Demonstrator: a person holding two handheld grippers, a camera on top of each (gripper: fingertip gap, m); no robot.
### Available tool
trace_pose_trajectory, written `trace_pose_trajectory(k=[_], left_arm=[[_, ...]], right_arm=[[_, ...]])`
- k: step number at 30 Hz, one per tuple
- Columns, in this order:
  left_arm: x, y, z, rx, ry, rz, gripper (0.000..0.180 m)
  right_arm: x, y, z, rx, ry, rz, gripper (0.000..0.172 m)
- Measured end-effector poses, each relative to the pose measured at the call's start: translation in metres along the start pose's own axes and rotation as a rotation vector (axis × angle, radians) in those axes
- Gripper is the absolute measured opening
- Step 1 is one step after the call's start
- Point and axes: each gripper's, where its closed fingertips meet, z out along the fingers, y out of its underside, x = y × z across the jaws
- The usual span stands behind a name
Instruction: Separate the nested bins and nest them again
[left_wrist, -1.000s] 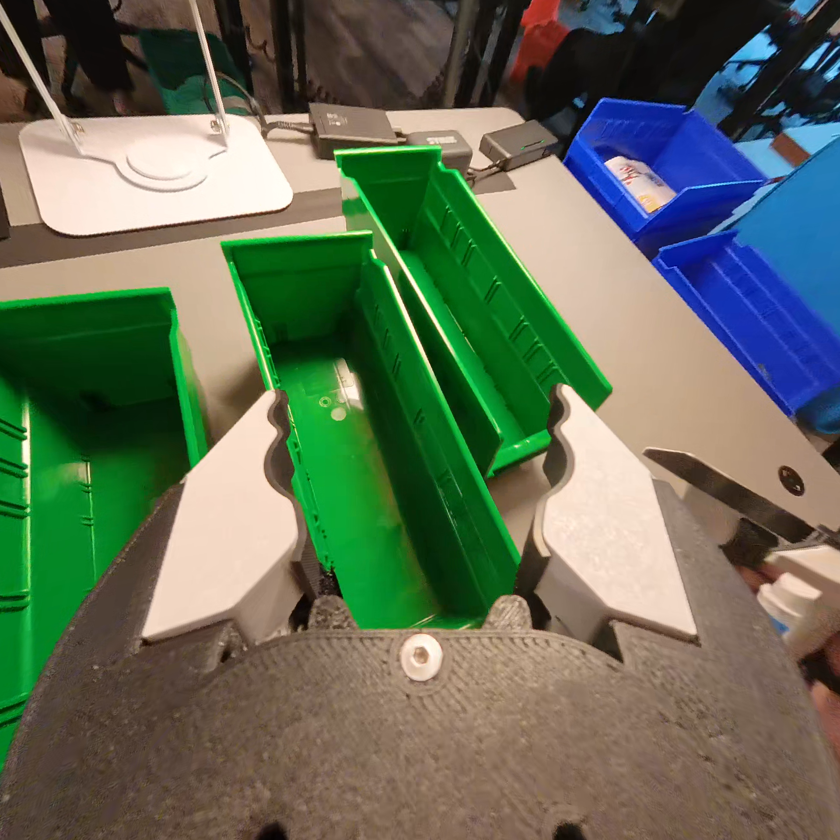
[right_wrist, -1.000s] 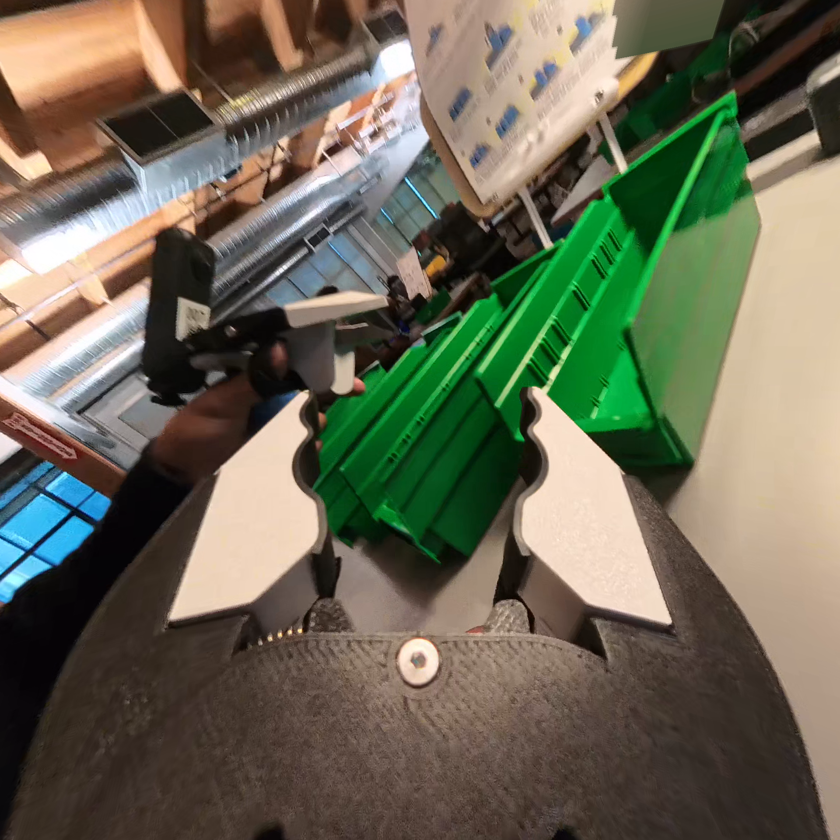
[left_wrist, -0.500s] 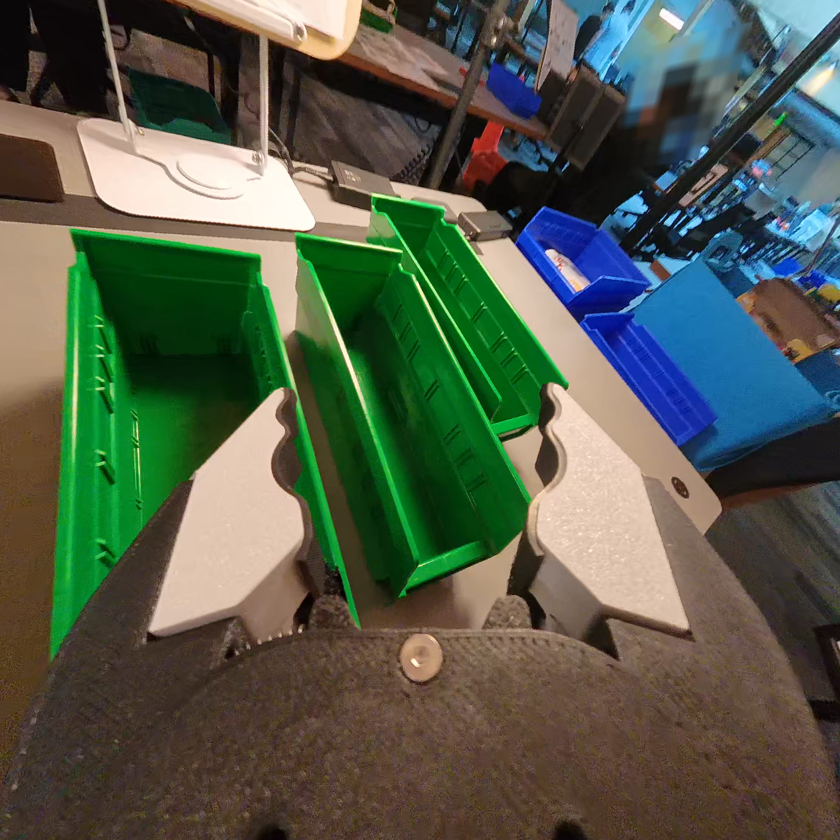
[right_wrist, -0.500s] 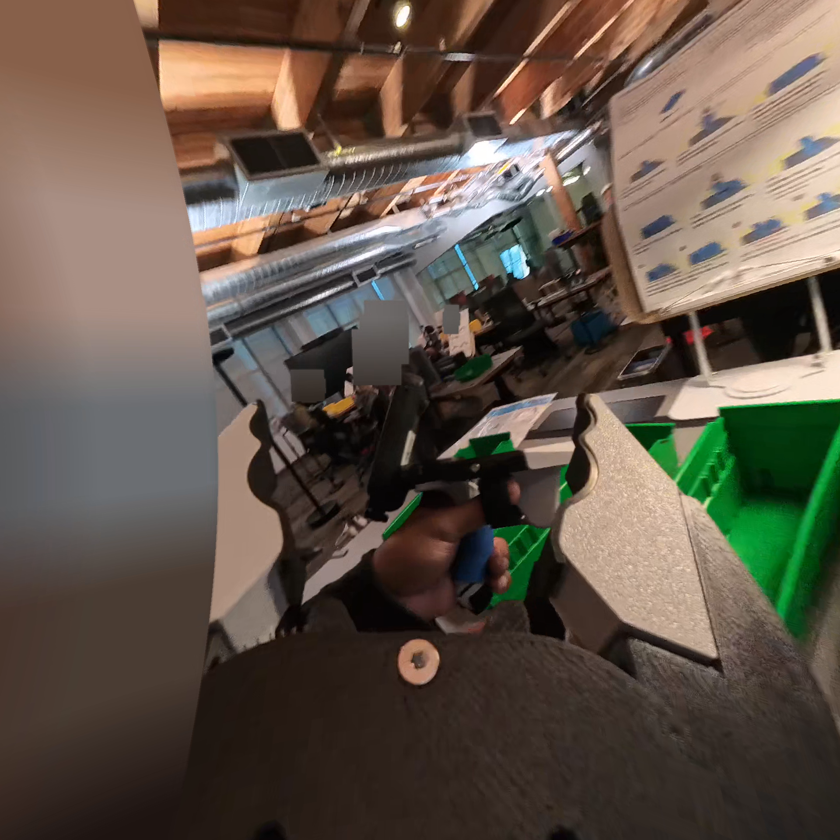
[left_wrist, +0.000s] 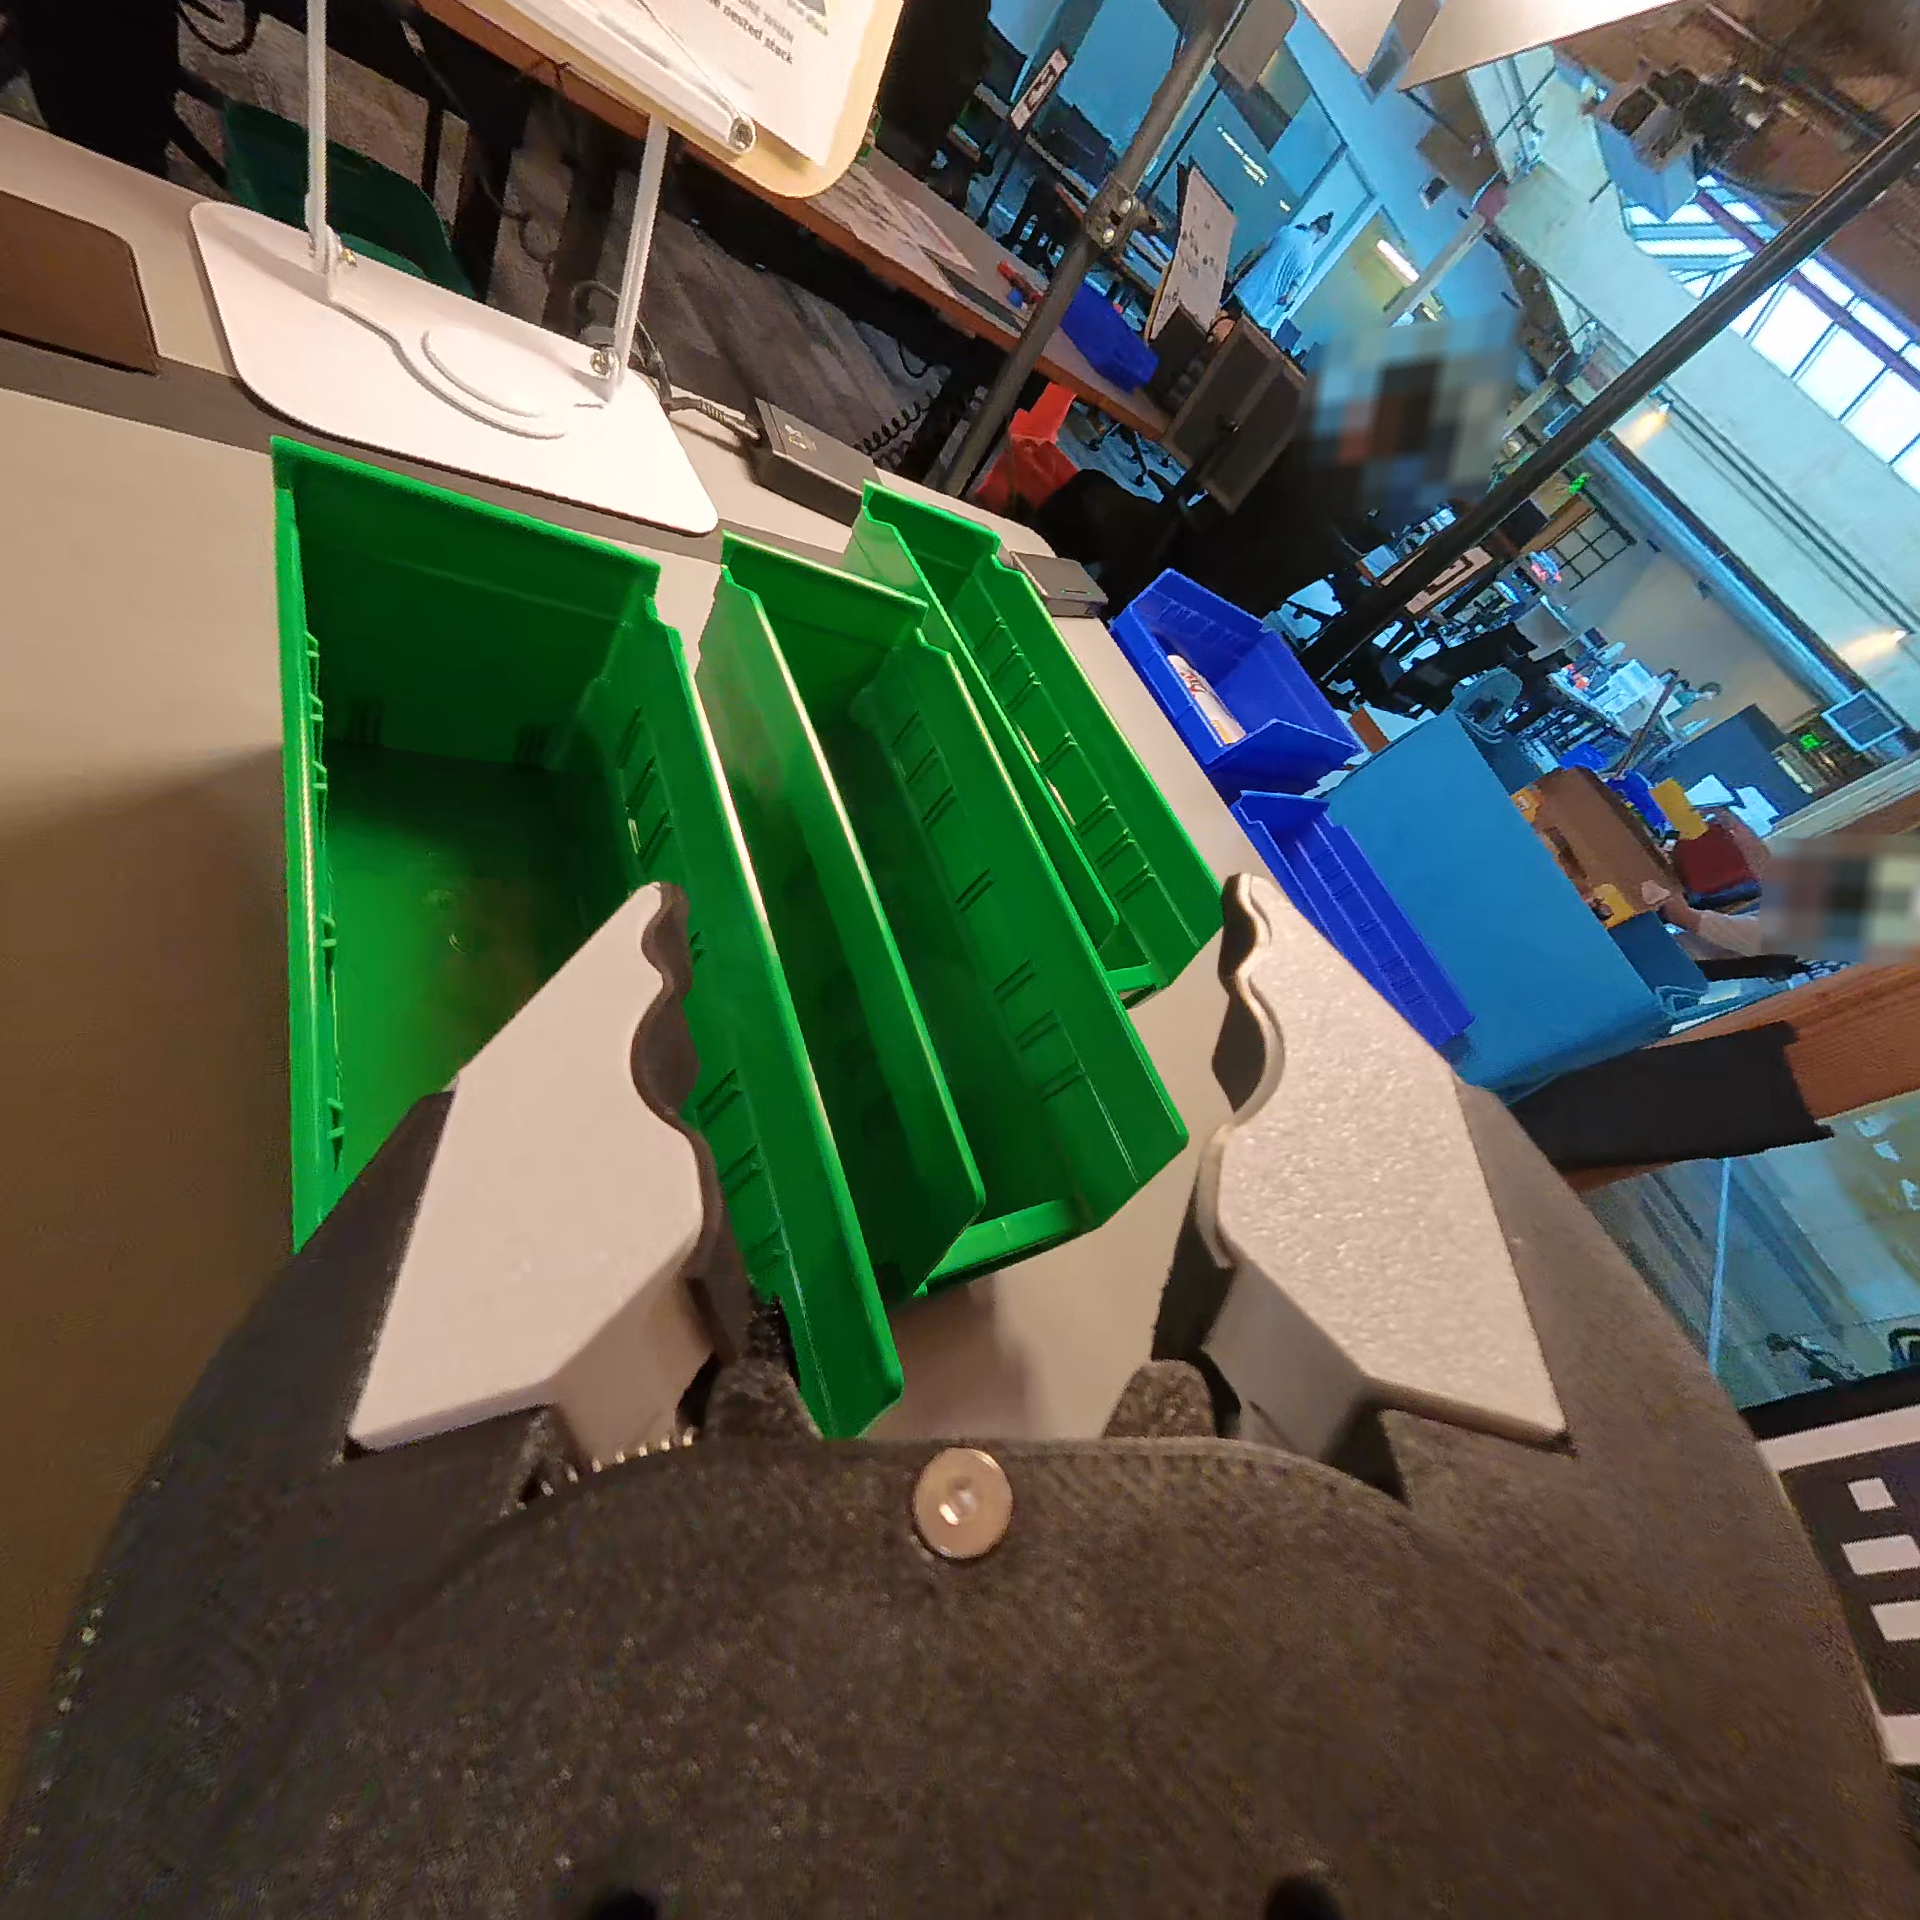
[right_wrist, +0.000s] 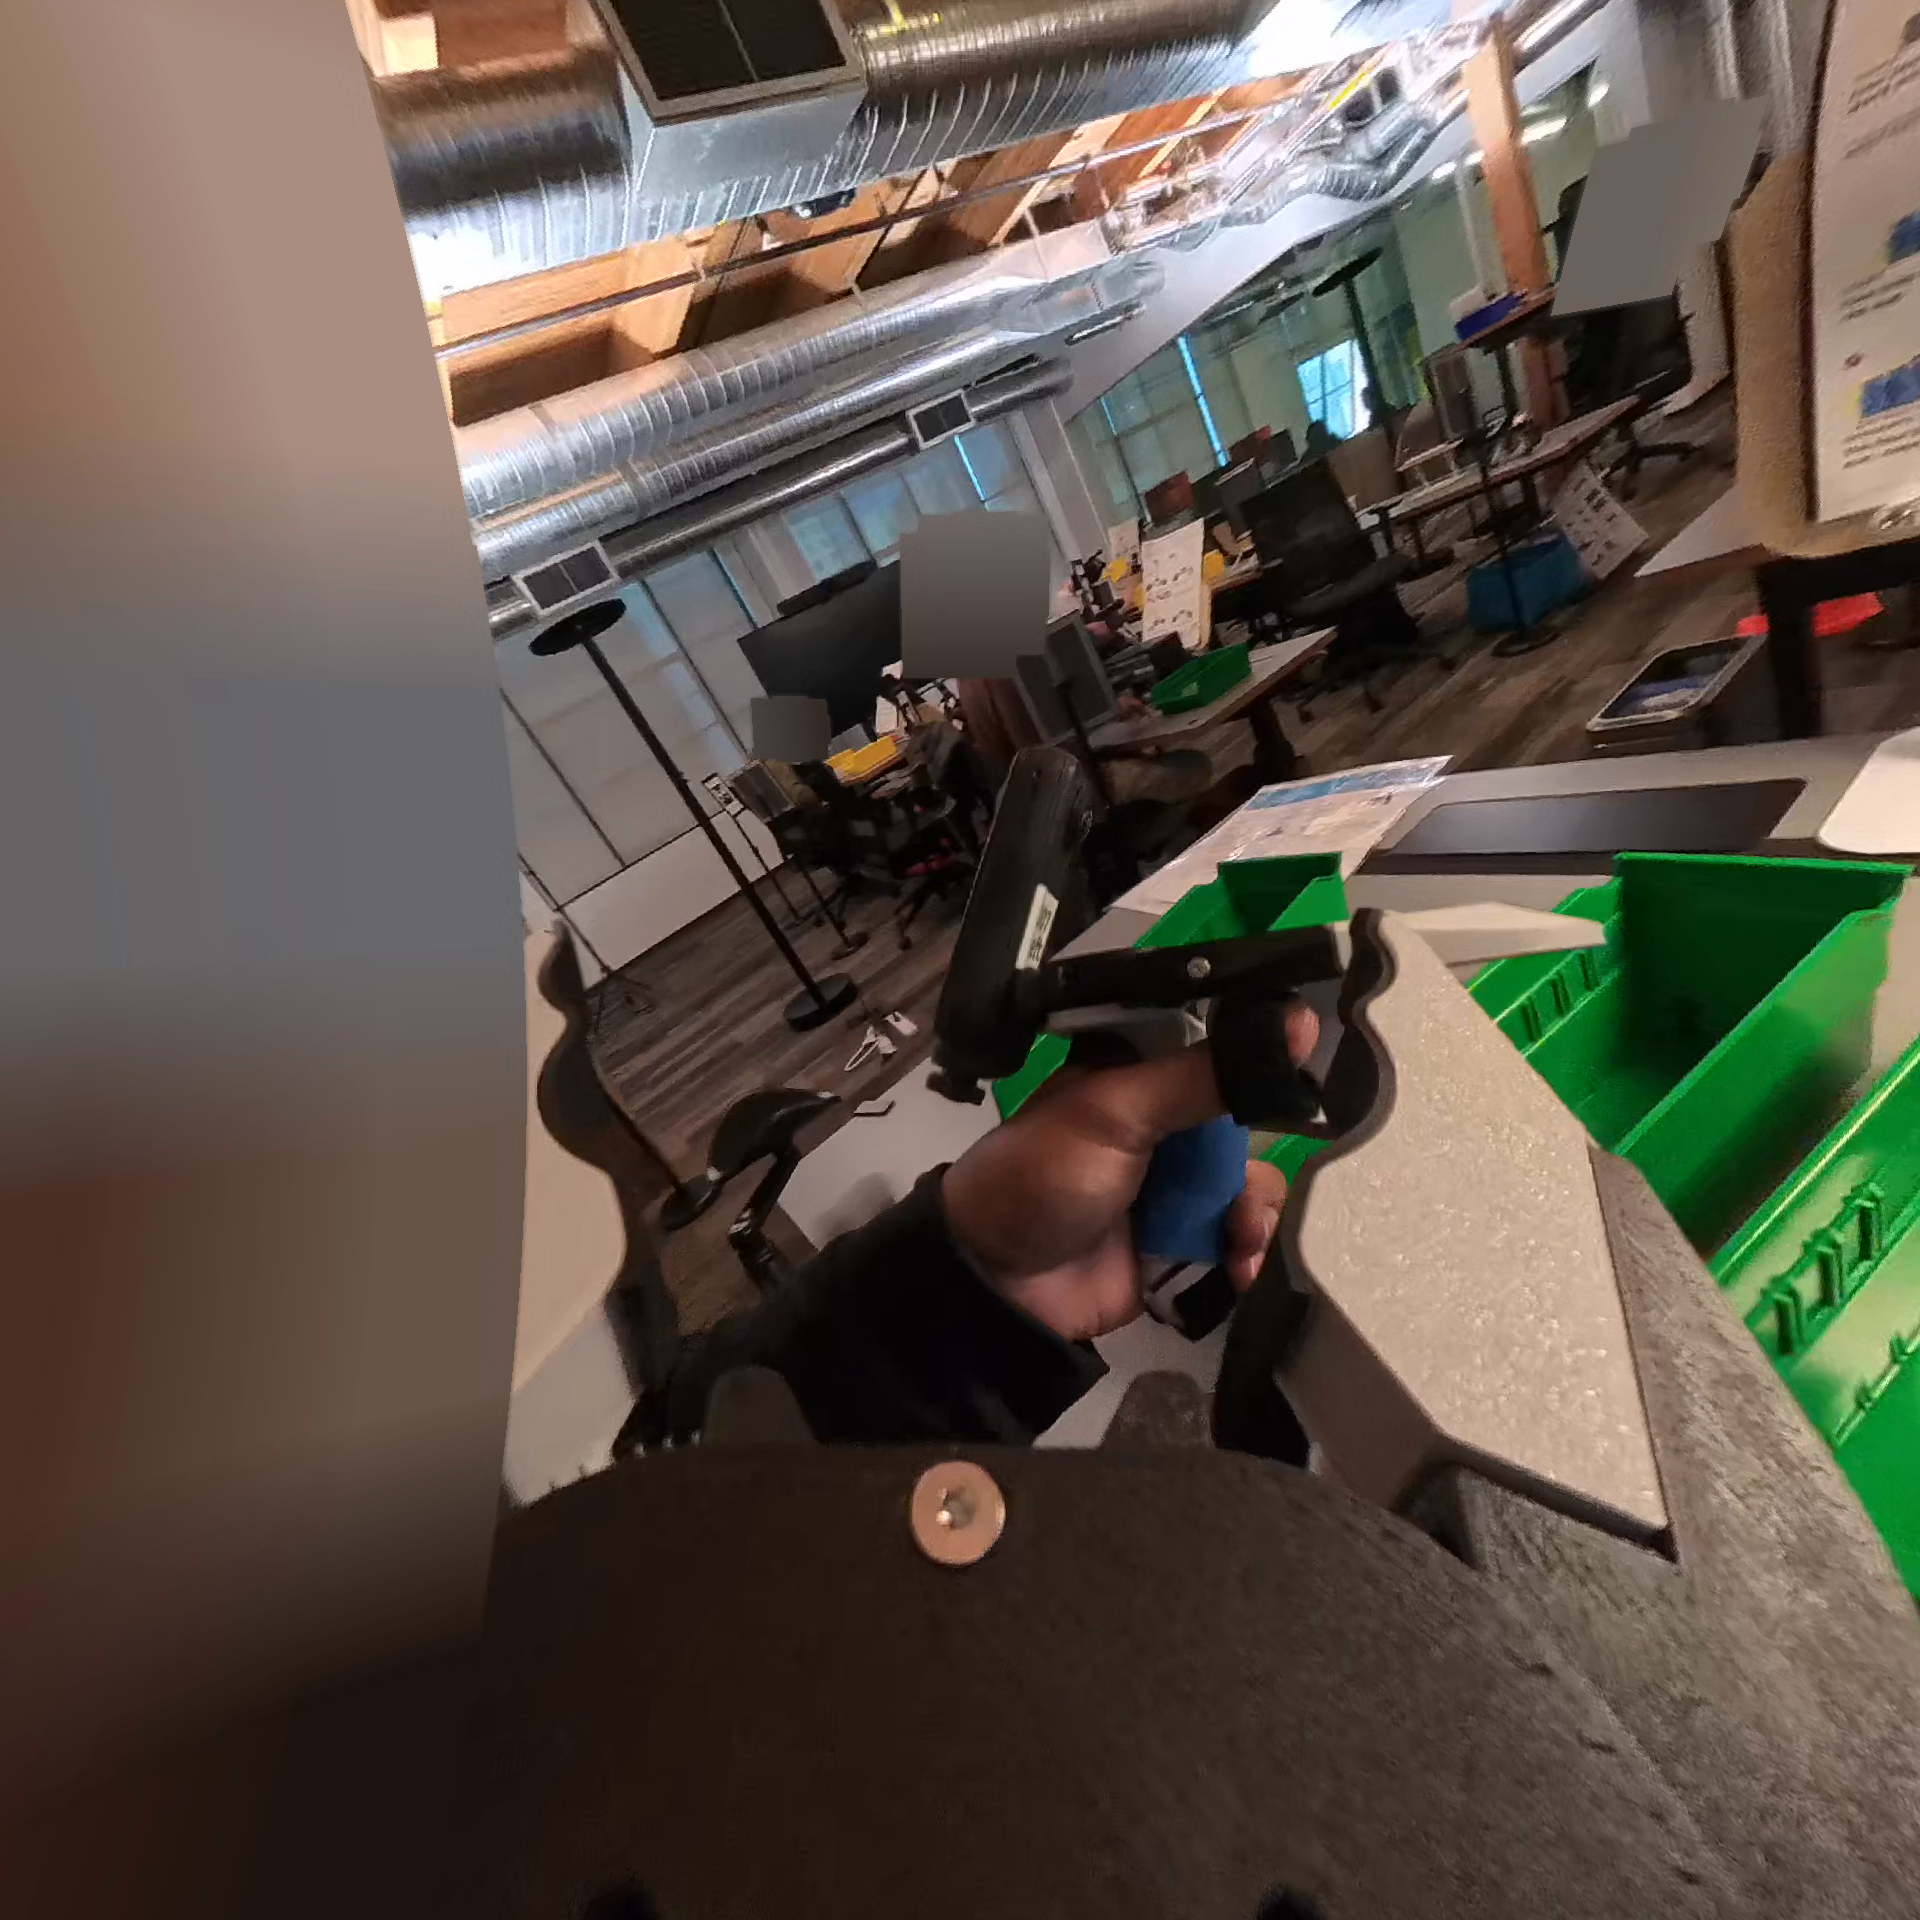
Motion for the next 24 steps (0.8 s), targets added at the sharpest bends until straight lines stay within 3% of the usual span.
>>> trace_pose_trajectory(k=[4,9,14,16,24], left_arm=[[-0.003,-0.002,-0.008,0.017,0.003,0.036,0.102],[0.01,0.013,-0.018,-0.023,0.05,0.167,0.102],[0.028,0.034,-0.027,-0.029,0.091,0.314,0.102],[0.032,0.042,-0.032,-0.029,0.119,0.346,0.101],[0.026,0.057,-0.063,-0.03,0.189,0.477,0.086]], right_arm=[[0.022,0.0,-0.007,0.03,0.044,-0.021,0.14],[0.149,0.015,-0.034,-0.035,0.348,-0.135,0.139],[0.255,0.052,-0.08,-0.275,0.557,-0.402,0.127],[0.281,0.066,-0.093,-0.401,0.537,-0.484,0.118],[0.318,0.096,-0.106,-0.967,0.222,-0.803,0.076]])
